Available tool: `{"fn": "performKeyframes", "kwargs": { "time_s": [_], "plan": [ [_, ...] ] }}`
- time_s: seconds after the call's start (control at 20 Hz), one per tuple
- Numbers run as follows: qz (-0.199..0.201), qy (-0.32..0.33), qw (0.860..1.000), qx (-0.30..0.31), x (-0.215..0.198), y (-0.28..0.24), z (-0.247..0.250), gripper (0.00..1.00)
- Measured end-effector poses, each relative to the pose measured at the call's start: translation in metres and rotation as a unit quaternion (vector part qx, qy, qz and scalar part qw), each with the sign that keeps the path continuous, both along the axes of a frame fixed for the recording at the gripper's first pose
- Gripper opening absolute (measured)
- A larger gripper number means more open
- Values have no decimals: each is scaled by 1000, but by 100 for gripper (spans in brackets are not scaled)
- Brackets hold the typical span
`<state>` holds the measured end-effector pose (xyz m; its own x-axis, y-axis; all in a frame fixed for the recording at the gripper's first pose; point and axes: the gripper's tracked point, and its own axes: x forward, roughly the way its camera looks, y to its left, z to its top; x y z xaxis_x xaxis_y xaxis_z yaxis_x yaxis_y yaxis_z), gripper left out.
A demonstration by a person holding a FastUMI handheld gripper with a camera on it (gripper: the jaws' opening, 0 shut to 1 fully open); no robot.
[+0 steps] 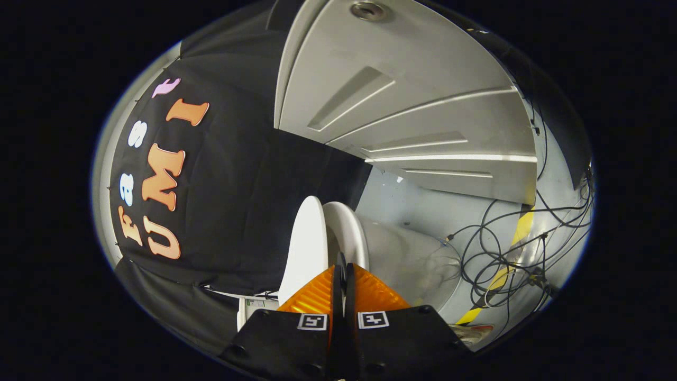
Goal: Open the toilet lid.
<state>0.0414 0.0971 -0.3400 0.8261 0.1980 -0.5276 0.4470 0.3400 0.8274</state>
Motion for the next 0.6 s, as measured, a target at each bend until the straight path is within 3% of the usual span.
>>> {"fn": "performKeyframes", "kwargs": {
  "time_s": [0.35,0.6],
  "plan": [
    [14,-62,991,-114,28,1,50,7],
    [43,-92,975,-196,38,11,87,7]
  ]
}}
